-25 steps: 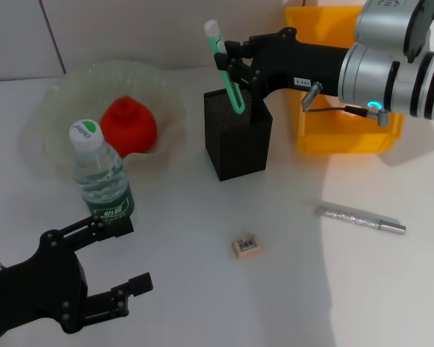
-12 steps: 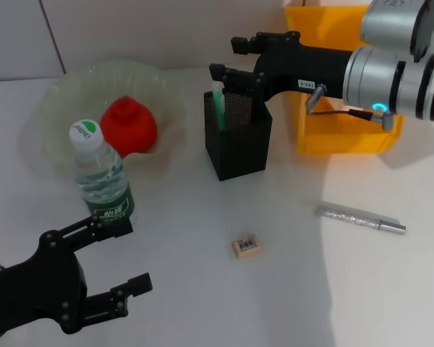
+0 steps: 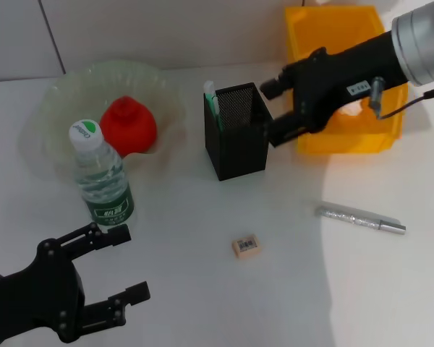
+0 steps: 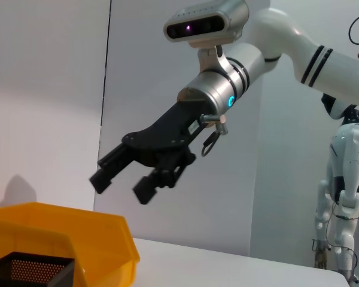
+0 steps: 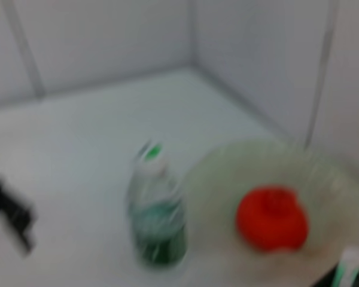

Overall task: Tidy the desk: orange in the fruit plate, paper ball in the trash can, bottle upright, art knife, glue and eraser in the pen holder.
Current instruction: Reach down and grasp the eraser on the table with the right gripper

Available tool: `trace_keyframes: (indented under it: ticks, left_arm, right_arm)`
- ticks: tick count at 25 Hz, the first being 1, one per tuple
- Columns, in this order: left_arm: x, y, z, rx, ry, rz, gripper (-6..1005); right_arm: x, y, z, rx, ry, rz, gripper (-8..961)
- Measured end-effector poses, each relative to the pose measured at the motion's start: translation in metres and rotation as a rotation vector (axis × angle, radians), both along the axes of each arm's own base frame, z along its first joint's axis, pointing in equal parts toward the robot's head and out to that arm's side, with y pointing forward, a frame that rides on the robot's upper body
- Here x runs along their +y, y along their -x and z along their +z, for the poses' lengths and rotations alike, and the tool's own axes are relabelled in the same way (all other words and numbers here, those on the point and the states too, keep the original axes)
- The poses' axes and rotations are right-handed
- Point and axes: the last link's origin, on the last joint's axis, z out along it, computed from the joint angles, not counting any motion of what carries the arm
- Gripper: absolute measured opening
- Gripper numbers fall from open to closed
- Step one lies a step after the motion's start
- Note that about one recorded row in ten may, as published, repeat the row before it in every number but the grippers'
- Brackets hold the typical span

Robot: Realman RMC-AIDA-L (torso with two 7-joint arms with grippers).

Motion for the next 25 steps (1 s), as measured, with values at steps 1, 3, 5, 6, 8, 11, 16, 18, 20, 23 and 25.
trace_keyframes:
  ticks: [1,3,5,6,8,11,16,18,20,23,25]
  left_arm:
    - [0.000,0.000,0.000,0.000,0.000,0.001,784]
    - [-0.001,0.001,0.000,0.000,0.000,0.005,784]
    - [-0.001,0.001,-0.001,-0.001,0.000,0.007,784]
    - [-0.001,0.001,-0.001,-0.002,0.000,0.007,784]
    - [-0.002,0.000,-0.002,-0.004,0.001,0.008,784]
    - [-0.001,0.000,-0.002,-0.005,0.001,0.008,784]
    - [-0.001,0.000,-0.003,-0.012,0.002,0.018,784]
    - [-0.002,0.001,-0.004,-0.014,0.002,0.022,784]
    - [-0.002,0.001,-0.004,-0.014,0.002,0.023,784]
    - [-0.003,0.002,-0.004,-0.014,0.002,0.027,784]
    - [-0.003,0.002,-0.004,-0.014,0.002,0.028,784]
  right_arm:
    - [-0.004,0.005,0.003,-0.065,0.057,0.015,776]
    - [-0.010,0.016,0.001,-0.216,0.155,0.067,775]
    - [-0.010,0.018,-0.004,-0.278,0.170,0.087,775]
    - [-0.010,0.020,-0.011,-0.342,0.188,0.117,775]
    - [-0.012,0.019,-0.024,-0.436,0.210,0.160,775]
    - [-0.014,0.018,-0.042,-0.537,0.249,0.239,776]
    - [-0.013,0.016,-0.066,-0.591,0.282,0.298,771]
    - [-0.012,0.010,-0.084,-0.619,0.297,0.315,770]
    - [-0.012,0.008,-0.089,-0.626,0.303,0.318,770]
    - [-0.013,0.005,-0.104,-0.619,0.317,0.325,769]
    - [-0.015,0.005,-0.108,-0.607,0.328,0.324,769]
